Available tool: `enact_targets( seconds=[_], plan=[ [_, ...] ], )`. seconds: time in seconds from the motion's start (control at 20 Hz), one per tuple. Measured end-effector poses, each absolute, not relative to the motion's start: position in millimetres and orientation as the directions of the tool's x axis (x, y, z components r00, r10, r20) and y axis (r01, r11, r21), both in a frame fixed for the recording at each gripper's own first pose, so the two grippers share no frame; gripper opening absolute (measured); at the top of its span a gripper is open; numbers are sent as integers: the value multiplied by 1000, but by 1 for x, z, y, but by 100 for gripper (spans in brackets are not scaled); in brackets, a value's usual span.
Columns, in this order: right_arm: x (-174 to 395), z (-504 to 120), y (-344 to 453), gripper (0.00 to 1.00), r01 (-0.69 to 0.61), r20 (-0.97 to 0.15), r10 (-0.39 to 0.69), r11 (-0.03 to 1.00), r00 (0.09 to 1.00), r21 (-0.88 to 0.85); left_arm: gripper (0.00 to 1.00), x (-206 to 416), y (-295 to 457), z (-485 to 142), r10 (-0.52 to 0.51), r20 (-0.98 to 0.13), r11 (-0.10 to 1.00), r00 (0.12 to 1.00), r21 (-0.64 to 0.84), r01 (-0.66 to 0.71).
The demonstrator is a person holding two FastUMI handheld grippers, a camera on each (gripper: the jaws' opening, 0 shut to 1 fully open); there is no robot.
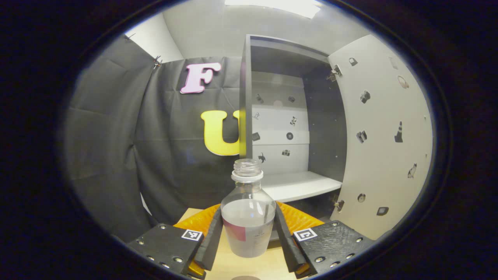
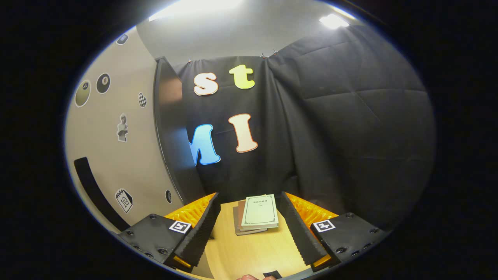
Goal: Open the cabinet door with the right hand, grasp the bottle in the cabinet with the left hand and place it on the coaster, then close the cabinet door with the right hand.
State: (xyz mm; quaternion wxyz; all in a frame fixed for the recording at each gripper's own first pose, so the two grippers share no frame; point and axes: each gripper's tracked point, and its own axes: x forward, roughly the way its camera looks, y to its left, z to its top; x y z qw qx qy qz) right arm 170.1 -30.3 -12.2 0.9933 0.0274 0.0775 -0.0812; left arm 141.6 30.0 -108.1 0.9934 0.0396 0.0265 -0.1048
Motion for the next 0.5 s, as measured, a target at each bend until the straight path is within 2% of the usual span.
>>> enact_targets(
  seconds=[0.4,0.5],
  plan=[
    [154,-8,-8,98,118,-177,-105,991,979,64,71,83,64,-248,-162,-158,980,974,92,178],
    [156,-11,-5,98,97,-195,-89,995,977,30,69,75,64,-286,-144,-192,982,971,94,164]
  ],
)
